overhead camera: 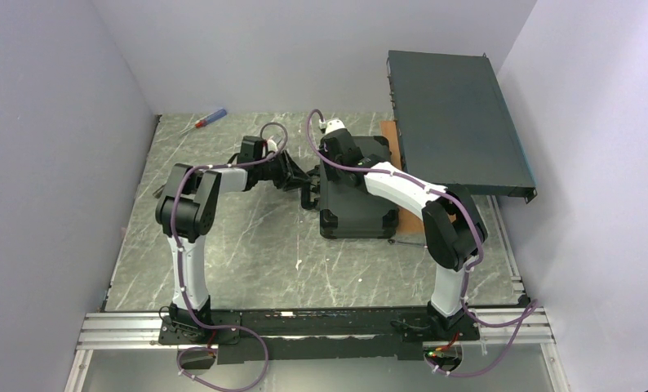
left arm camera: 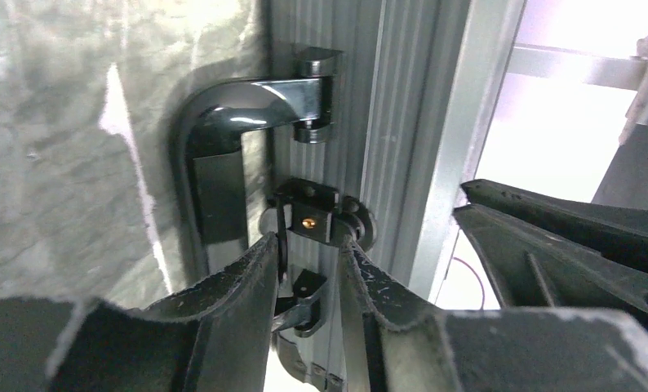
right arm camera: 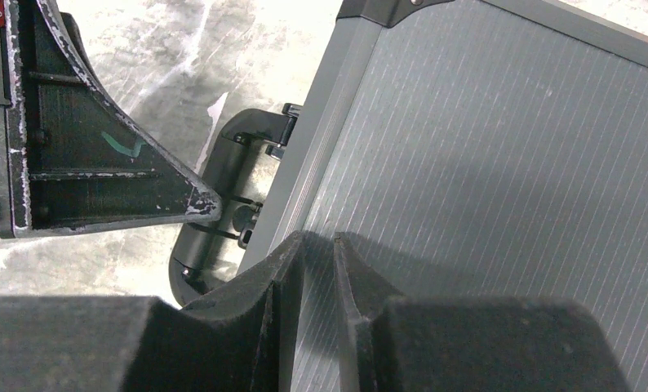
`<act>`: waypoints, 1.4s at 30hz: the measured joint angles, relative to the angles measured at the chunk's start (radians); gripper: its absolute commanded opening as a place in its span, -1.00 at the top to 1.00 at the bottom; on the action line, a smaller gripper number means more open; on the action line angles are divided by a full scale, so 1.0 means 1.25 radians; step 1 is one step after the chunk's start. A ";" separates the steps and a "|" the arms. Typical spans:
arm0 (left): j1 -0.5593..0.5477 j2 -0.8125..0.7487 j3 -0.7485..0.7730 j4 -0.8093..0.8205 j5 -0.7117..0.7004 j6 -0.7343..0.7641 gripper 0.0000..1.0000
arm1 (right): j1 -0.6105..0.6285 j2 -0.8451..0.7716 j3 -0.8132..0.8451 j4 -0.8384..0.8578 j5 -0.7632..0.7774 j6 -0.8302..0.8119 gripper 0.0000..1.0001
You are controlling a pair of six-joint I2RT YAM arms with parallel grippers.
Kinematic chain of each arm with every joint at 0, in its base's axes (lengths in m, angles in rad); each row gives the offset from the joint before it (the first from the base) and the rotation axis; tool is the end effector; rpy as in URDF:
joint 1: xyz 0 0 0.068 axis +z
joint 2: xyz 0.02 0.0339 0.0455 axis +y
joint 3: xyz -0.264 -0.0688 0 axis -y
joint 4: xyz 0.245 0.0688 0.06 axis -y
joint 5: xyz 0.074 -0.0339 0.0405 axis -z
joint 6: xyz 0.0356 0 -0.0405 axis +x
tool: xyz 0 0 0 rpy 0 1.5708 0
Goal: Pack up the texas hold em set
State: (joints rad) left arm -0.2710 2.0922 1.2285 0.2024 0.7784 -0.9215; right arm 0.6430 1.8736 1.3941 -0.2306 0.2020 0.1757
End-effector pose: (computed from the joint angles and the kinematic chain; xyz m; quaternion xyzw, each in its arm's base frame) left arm 0.4121 -0.1404 0.1341 -0.1077 0.8409 -0.5103 0.1448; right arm 0.3455 0.2499 0.2347 -0.1684 0.8894 0.0811 0.4172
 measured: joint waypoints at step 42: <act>-0.024 0.030 -0.054 0.307 0.101 -0.248 0.11 | 0.000 0.001 0.002 -0.003 -0.001 0.000 0.55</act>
State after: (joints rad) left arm -0.3008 2.1300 1.1610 0.5865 0.9043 -1.2312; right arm 0.6426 1.8748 1.3972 -0.2340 0.2008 0.1757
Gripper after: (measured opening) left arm 0.446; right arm 0.228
